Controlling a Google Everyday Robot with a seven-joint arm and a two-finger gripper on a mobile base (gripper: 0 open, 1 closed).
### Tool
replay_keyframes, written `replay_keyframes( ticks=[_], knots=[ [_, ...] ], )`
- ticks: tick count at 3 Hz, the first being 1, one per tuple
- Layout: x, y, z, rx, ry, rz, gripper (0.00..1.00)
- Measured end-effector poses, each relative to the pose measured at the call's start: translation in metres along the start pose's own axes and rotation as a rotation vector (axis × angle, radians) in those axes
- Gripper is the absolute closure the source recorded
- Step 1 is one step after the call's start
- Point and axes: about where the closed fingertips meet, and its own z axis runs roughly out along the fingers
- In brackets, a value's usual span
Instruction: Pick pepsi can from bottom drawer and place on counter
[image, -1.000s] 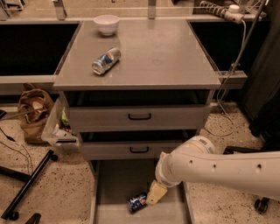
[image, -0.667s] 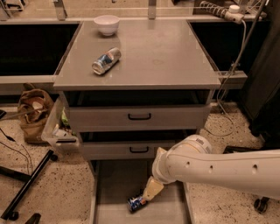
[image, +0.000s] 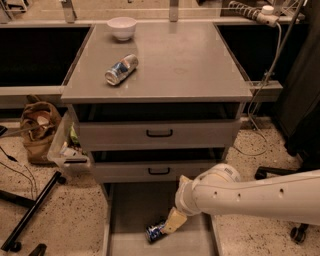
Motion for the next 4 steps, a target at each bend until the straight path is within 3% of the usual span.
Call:
replay_keyframes(
  ticks=[1,2,3,4],
  knots=[
    [0.021,0.005,0.057,-0.03,-0.089,0.042,0.0],
    [0.039,0.024,0.116,-0.082,-0.147,0.102,0.0],
    [0.052,0.053,0.156,-0.146,-0.16,0.147,0.0],
    [0.052,0.053,0.156,-0.146,-0.16,0.147,0.0]
  ],
)
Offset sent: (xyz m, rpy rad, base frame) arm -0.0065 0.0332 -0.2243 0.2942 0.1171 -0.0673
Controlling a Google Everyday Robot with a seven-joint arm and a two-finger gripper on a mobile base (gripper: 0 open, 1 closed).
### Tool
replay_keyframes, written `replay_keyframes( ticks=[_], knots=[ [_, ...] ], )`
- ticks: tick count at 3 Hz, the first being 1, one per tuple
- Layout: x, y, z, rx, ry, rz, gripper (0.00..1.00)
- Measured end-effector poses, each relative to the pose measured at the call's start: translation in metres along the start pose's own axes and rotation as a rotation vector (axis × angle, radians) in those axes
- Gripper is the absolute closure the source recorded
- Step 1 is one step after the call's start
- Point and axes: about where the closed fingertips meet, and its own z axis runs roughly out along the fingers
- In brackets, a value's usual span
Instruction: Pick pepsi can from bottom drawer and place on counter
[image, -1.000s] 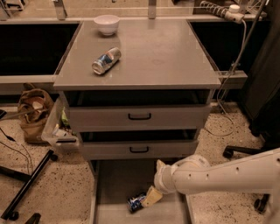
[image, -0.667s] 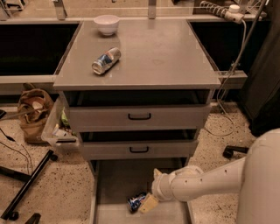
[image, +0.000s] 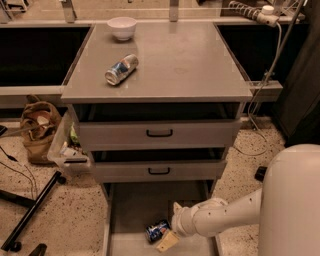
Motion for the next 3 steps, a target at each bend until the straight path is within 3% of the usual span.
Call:
replay_keyframes(
  ticks=[1,2,3],
  knots=[
    [0.007,0.001,0.016,-0.013,0.0,-0.015,0.0],
    [0.024,-0.012,0.053,-0.007,-0.024,0.016,0.0],
    [0.033,-0.021,0.112,-0.026,-0.022,0.029,0.0]
  ],
)
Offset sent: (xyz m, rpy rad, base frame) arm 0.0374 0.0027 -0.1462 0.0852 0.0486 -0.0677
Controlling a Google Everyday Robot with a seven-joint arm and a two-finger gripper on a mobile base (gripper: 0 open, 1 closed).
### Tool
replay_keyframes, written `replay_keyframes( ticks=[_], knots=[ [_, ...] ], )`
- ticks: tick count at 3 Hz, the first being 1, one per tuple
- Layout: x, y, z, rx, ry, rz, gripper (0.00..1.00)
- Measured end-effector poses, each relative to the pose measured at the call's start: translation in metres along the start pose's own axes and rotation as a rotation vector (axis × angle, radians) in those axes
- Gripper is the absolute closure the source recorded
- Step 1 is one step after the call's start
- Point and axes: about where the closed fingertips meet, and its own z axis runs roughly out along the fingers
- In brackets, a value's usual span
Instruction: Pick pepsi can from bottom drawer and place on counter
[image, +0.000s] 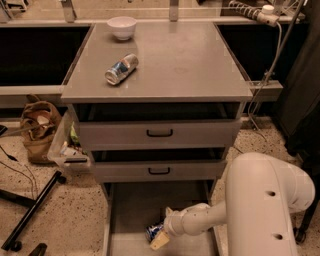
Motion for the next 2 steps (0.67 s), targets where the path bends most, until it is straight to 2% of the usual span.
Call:
replay_keyframes(
  ticks=[1,2],
  knots=[
    [0.0058,0.0026,0.0769,-0.047,0.005,0.031,0.0],
    [0.0058,0.0026,0.0769,-0.047,0.005,0.031,0.0]
  ],
)
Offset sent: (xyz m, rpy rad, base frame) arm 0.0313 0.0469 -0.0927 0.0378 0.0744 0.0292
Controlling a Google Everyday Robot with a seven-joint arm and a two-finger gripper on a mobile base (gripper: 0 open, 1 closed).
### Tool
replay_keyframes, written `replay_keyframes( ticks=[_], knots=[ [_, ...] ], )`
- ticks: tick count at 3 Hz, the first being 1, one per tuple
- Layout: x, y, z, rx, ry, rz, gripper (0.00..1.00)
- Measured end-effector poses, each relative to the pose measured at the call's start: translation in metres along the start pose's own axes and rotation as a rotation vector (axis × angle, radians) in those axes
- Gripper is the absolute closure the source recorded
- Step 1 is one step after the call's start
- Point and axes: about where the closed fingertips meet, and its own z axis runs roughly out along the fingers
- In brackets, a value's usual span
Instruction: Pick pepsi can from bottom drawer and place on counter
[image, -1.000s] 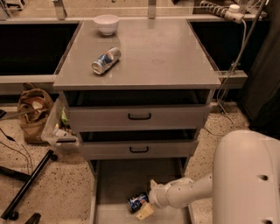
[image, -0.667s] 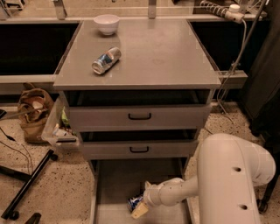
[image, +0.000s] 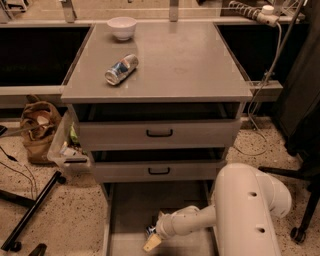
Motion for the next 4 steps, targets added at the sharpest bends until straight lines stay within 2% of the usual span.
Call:
replay_keyframes(
  ticks=[2,3,4],
  knots=[
    [0.001,-0.007,0.032,-0.019,0.022,-0.009,0.0],
    [0.01,-0.01,0.047,-0.033,0.038,0.0,0.0],
    [0.025,-0.014,0.056,-0.043,0.066,0.018,0.2]
  ],
)
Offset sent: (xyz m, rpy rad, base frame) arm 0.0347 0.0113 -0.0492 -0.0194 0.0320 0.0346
